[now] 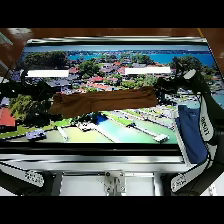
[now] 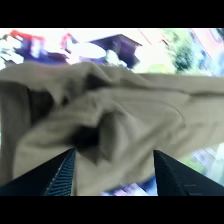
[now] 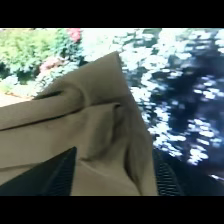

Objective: Fold the shirts.

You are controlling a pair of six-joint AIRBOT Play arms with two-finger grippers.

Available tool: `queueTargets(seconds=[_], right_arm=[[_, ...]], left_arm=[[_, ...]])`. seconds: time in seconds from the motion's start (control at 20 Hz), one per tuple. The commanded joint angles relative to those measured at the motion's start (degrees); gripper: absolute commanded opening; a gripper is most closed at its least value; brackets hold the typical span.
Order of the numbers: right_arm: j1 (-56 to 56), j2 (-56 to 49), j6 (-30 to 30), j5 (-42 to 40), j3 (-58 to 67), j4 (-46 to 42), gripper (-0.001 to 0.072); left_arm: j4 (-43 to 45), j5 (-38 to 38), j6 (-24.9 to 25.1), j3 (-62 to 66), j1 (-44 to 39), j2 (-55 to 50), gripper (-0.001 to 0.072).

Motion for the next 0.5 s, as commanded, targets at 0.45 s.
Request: queueTargets(seconds=[0.45], right_arm=[[-1.99, -8.9, -0.63, 10.19, 0.0, 14.53, 0.0676]], left_arm=[[-0.09, -4.72, -0.39, 1.95, -4.98, 10.78, 0.0564]])
